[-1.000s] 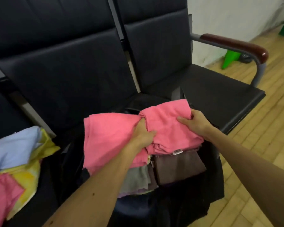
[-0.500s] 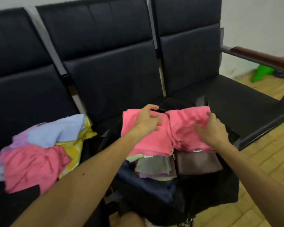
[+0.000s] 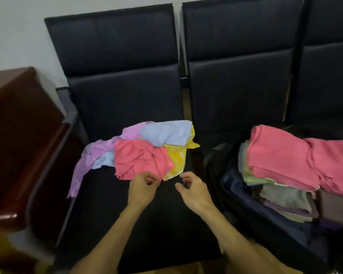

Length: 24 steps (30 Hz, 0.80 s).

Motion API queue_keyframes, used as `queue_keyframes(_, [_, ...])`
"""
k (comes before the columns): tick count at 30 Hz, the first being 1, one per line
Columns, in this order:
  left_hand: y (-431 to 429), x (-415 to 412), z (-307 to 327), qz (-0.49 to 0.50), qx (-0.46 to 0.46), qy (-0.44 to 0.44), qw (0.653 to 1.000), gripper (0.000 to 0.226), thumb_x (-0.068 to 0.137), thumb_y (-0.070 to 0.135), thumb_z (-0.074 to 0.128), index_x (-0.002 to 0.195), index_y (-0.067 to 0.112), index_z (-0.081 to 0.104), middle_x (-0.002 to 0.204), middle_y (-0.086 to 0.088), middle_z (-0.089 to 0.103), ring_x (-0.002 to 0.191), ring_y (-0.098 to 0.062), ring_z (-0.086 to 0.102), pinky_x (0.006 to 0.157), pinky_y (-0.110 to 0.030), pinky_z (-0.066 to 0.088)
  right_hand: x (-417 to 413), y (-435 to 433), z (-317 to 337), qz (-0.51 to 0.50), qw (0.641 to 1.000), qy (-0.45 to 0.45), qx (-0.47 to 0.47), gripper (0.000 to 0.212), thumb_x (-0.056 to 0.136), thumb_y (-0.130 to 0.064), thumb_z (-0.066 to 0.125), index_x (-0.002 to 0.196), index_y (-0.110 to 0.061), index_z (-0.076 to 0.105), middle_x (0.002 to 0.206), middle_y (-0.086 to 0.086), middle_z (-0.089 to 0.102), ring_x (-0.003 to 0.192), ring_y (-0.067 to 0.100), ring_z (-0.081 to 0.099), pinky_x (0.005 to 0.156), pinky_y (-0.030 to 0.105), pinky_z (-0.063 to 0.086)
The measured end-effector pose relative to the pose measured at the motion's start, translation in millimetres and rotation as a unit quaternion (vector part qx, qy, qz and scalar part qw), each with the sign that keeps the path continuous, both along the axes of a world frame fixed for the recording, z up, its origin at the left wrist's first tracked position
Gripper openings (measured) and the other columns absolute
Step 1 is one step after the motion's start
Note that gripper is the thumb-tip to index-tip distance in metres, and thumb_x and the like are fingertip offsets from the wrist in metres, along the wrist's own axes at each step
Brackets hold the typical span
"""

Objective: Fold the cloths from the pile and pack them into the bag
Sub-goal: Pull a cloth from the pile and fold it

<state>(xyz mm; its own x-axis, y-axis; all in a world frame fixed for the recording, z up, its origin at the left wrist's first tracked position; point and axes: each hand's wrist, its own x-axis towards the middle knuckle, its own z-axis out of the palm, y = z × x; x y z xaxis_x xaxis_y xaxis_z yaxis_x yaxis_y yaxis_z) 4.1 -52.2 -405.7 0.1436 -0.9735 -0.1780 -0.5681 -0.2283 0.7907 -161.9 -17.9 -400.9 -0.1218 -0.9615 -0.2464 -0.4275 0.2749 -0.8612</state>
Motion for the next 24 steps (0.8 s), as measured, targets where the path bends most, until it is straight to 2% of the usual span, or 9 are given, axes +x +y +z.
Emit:
queue_keyframes(2, [-9.9, 20.2, -28.2, 0.006, 0.035, -0.038, 0.999, 0.009, 0.084, 0.019, 0.074, 0.08, 0.025, 0.07, 0.083, 0.001, 0.073, 0.082, -0.018, 0.069, 0.077, -0.034, 0.056, 25.3, -17.1, -15.3, 0.031, 0.999, 0.016, 0.036, 0.037, 0.095, -0.027, 0.062, 0.131, -0.025, 0.056, 0.133, 0.002, 0.059, 0.124, 0.017, 0.055, 0.101, 0.029, 0.044])
queue_keyframes(4, [-24.1, 28.6, -46.9, 0.004, 0.059, -0.052, 0.997, 0.008, 0.084, 0.017, 0.073, 0.089, 0.023, 0.07, 0.095, 0.0, 0.072, 0.093, -0.019, 0.068, 0.085, -0.035, 0.055, 40.0, -30.4, -31.6, 0.059, 0.996, 0.039, 0.054, 0.04, 0.097, -0.023, 0.059, 0.137, -0.023, 0.053, 0.138, 0.003, 0.057, 0.129, 0.018, 0.052, 0.104, 0.03, 0.042])
queue_keyframes(7, [-45.8, 34.6, -59.7, -0.013, 0.072, -0.078, 0.994, 0.021, 0.084, 0.015, 0.069, 0.104, 0.022, 0.067, 0.104, 0.0, 0.068, 0.097, -0.021, 0.065, 0.087, -0.039, 0.055, 51.8, -48.5, -54.3, 0.115, 0.988, 0.095, 0.051, 0.047, 0.1, -0.016, 0.052, 0.145, -0.025, 0.044, 0.143, 0.004, 0.051, 0.134, 0.021, 0.046, 0.108, 0.031, 0.039])
queue_keyframes(11, [-56.9, 49.1, -79.4, -0.065, 0.088, -0.161, 0.981, 0.037, 0.085, 0.013, 0.067, 0.12, 0.026, 0.06, 0.118, -0.002, 0.061, 0.107, -0.023, 0.06, 0.09, -0.04, 0.052, 67.3, -69.4, -81.4, 0.185, 0.966, 0.174, 0.039, 0.053, 0.099, -0.008, 0.046, 0.148, -0.029, 0.04, 0.148, 0.002, 0.041, 0.132, 0.027, 0.037, 0.112, 0.035, 0.035])
queue_keyframes(14, [-57.7, 51.0, -89.8, -0.108, 0.103, -0.21, 0.966, 0.048, 0.088, 0.014, 0.067, 0.131, 0.029, 0.055, 0.131, -0.003, 0.052, 0.119, -0.025, 0.053, 0.095, -0.041, 0.049, 74.8, -73.6, -93.2, 0.217, 0.939, 0.264, 0.03, 0.054, 0.097, -0.013, 0.052, 0.147, -0.028, 0.04, 0.146, 0.001, 0.032, 0.127, 0.026, 0.031, 0.107, 0.041, 0.039])
queue_keyframes(16, [-58.4, 46.8, -89.4, -0.128, 0.097, -0.254, 0.954, 0.049, 0.091, 0.013, 0.065, 0.136, 0.027, 0.054, 0.136, -0.003, 0.048, 0.124, -0.025, 0.05, 0.097, -0.04, 0.048, 76.5, -75.3, -96.8, 0.221, 0.923, 0.315, 0.012, 0.051, 0.094, -0.025, 0.061, 0.143, -0.025, 0.044, 0.142, 0.001, 0.031, 0.126, 0.026, 0.03, 0.102, 0.044, 0.043])
queue_keyframes(18, [-54.1, 42.0, -87.2, -0.139, 0.079, -0.296, 0.942, 0.039, 0.093, 0.012, 0.061, 0.131, 0.022, 0.059, 0.133, -0.004, 0.052, 0.121, -0.026, 0.054, 0.092, -0.038, 0.048, 82.6, -72.9, -102.0, 0.207, 0.924, 0.323, -0.007, 0.043, 0.093, -0.029, 0.064, 0.133, -0.021, 0.055, 0.138, 0.002, 0.036, 0.124, 0.026, 0.033, 0.098, 0.044, 0.045])
queue_keyframes(21, [-46.8, 34.9, -80.6, -0.159, 0.068, -0.345, 0.922, 0.025, 0.094, 0.007, 0.055, 0.117, 0.013, 0.063, 0.123, -0.008, 0.06, 0.111, -0.028, 0.06, 0.078, -0.036, 0.047, 90.6, -65.8, -108.3, 0.181, 0.929, 0.32, -0.041, 0.02, 0.095, -0.022, 0.06, 0.112, -0.014, 0.066, 0.124, 0.004, 0.051, 0.113, 0.024, 0.041, 0.087, 0.038, 0.048])
queue_keyframes(24, [-40.4, 34.8, -73.0, -0.196, 0.066, -0.371, 0.905, 0.025, 0.095, 0.011, 0.059, 0.12, 0.008, 0.06, 0.128, -0.009, 0.055, 0.118, -0.028, 0.053, 0.081, -0.037, 0.048, 92.7, -53.7, -108.3, 0.175, 0.934, 0.306, -0.053, 0.017, 0.095, -0.015, 0.055, 0.105, -0.009, 0.067, 0.114, 0.007, 0.055, 0.109, 0.024, 0.044, 0.085, 0.034, 0.046])
